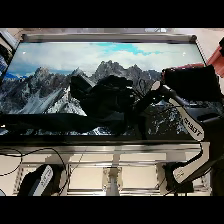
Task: Fold the clothes and pants, and hang the long-sleeved shirts on hangers.
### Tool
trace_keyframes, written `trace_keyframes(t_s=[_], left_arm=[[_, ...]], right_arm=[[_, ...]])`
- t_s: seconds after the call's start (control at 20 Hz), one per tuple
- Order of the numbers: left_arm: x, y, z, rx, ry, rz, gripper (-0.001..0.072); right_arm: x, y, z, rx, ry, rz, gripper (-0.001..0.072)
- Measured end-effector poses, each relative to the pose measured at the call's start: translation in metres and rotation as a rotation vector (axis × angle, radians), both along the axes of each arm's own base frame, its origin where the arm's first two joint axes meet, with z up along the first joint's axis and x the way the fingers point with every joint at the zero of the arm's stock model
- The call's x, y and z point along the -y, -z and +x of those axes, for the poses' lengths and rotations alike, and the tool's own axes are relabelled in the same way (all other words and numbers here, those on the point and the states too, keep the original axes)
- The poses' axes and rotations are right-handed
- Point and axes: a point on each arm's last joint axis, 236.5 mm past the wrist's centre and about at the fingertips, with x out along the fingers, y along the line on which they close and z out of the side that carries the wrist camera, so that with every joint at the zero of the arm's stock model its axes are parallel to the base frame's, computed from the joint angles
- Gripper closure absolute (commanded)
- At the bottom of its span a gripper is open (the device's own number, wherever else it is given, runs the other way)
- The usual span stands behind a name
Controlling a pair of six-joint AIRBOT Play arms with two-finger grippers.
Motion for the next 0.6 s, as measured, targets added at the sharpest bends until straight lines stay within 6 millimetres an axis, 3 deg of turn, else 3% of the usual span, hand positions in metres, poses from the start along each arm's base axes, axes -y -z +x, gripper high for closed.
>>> trace_keyframes(t_s=[0.15, 0.25, 0.45, 0.6], left_arm=[[0.005, 0.002, 0.009, 0.013, 0.021, -0.025, 0.0689], [0.011, 0.002, 0.027, 0.021, 0.053, -0.063, 0.0689], [0.015, -0.024, 0.09, 0.063, 0.115, -0.1, 0.0689], [0.016, -0.062, 0.15, 0.162, 0.148, -0.132, 0.0689]], right_arm=[[0.015, -0.023, -0.003, -0.047, -0.01, -0.018, 0.0687], [0.04, -0.05, 0.022, 0.013, 0.067, -0.05, 0.0688], [0.132, -0.144, 0.11, 0.282, 0.446, -0.105, 0.0689], [0.214, -0.228, 0.155, 0.471, 0.792, -0.096, 0.069]])
